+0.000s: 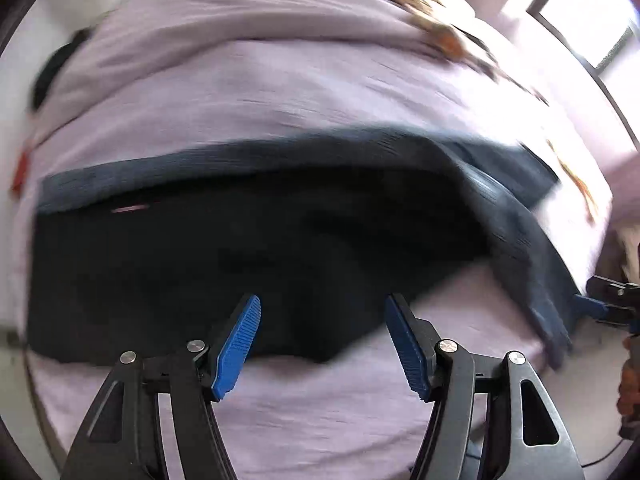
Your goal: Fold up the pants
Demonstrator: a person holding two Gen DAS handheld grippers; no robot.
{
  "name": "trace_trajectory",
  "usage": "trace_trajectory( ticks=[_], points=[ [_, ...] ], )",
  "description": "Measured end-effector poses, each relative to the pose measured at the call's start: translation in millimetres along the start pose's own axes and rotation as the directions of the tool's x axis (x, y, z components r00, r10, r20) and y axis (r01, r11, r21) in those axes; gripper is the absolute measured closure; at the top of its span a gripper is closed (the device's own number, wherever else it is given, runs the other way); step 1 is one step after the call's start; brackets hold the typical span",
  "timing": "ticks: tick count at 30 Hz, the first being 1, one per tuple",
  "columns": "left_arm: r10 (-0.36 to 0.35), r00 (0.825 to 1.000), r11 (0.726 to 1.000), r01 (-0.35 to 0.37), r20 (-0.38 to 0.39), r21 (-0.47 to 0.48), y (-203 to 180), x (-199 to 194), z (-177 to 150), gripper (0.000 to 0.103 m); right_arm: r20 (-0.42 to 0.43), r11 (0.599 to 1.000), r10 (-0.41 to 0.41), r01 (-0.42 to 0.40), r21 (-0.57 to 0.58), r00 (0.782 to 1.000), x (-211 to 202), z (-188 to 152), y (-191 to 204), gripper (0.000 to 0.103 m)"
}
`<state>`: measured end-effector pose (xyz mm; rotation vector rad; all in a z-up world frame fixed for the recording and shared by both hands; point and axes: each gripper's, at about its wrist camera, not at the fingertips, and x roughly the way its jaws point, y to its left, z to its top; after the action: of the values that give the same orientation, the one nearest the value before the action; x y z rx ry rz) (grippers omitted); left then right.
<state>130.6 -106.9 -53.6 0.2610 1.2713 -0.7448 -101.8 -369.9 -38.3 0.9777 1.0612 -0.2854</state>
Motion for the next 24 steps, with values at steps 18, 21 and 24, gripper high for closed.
trace_trajectory(
  ticks=[18, 21, 24],
  points=[
    [-0.214, 0.954, 0.976, 0.218, -0.209, 0.0, -162, 114, 46, 0.05, 0.018, 0.845, 0.284, -0.259, 0.467, 0.959, -3, -81, -198, 0.082],
    [-0.226, 0.952, 0.974, 0.225, -0.208, -0.03, -168, 112, 57, 0.062, 0.04, 0.847, 0.342, -0.326, 0.419, 0.939, -16, -60, -178, 0.085],
    [-0.211, 0.967, 0.977, 0.206, -0.145, -0.047, -175, 98, 77, 0.062, 0.069, 0.857, 0.401, -0.4, 0.324, 0.914, -50, -13, -159, 0.086]
  ],
)
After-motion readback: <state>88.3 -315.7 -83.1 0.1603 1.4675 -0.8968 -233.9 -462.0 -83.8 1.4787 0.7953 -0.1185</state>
